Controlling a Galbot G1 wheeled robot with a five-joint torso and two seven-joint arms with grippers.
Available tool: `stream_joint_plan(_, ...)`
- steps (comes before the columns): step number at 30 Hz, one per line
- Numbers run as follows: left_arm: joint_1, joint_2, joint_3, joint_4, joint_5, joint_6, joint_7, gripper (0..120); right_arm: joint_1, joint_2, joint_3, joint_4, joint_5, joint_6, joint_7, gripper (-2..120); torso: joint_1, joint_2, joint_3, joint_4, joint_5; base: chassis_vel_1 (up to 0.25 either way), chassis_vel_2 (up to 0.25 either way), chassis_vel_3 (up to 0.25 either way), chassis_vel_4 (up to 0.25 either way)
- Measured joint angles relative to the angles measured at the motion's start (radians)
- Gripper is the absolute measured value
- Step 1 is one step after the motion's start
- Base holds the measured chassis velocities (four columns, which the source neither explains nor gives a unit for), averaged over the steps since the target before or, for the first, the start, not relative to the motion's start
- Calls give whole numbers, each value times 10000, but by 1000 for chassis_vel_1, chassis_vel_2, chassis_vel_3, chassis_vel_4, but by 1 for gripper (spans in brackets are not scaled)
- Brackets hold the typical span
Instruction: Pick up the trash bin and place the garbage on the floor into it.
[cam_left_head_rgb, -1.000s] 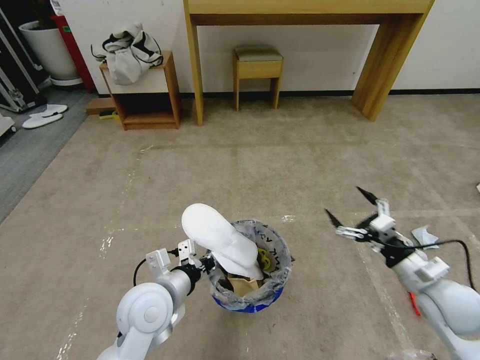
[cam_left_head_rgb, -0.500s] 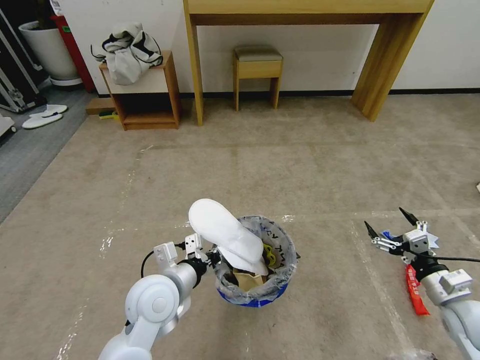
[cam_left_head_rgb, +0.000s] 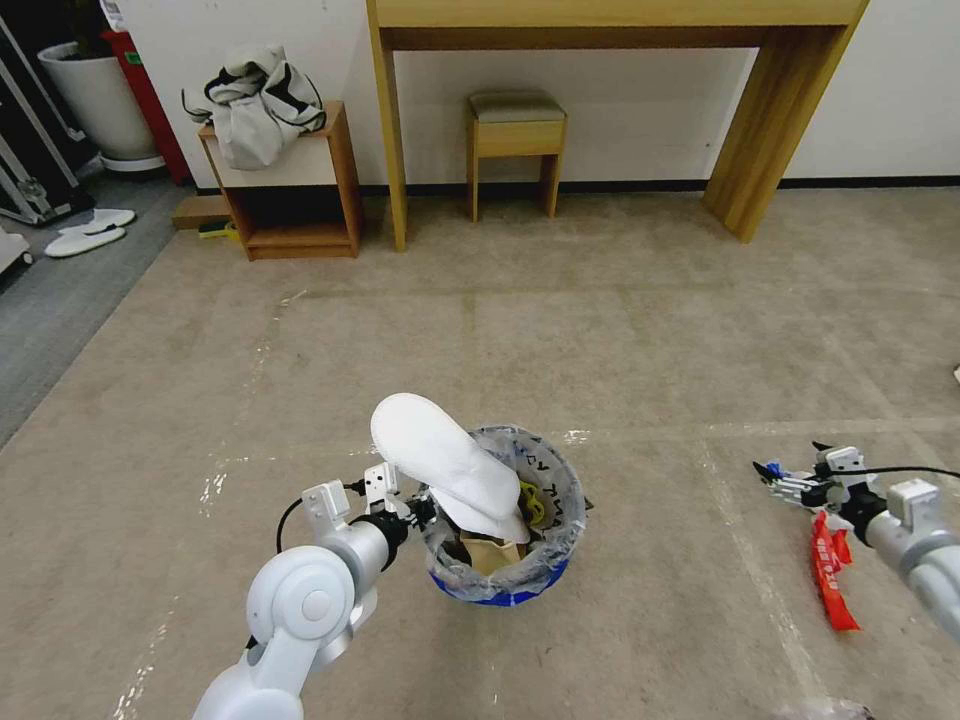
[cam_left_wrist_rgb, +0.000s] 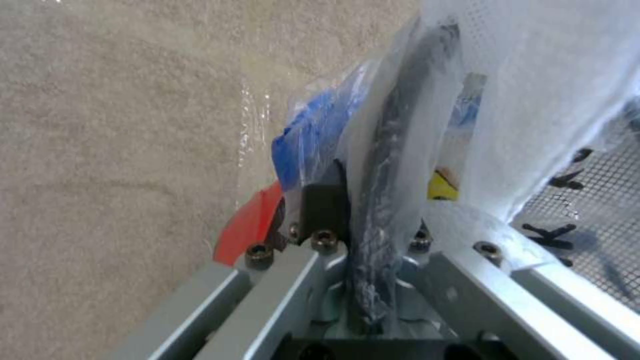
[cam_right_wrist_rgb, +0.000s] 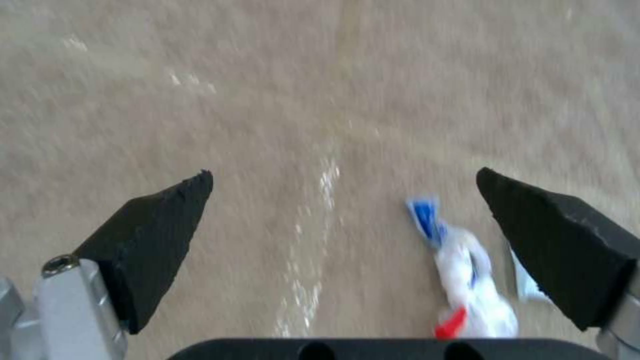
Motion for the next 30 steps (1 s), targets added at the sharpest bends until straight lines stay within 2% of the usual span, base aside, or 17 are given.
stream_joint_plan(4, -14, 14, -64, 38, 0, -15, 48, 1, 222, -272, -308, -540, 352, -457, -51, 100, 0, 0, 0, 1, 2, 0, 0, 0, 0)
stream_joint_plan(11, -62, -91, -39, 184, 181, -37, 147, 1, 402, -361, -481, -1266, 812, -749, -133, 100, 0, 0, 0, 0, 2, 0, 0, 0, 0)
stream_joint_plan(21, -6, -126, -32, 304, 380, -61, 184, 1, 416, -350, -362, -1629, 941, -772, -212, 100, 0, 0, 0, 0, 1, 0, 0, 0, 0)
stream_joint_plan(30, 78, -70, -71, 352, 437, -78, 202, 1, 308, 0, -78, -2467, 680, -558, -288, 100, 0, 0, 0, 0, 1, 0, 0, 0, 0)
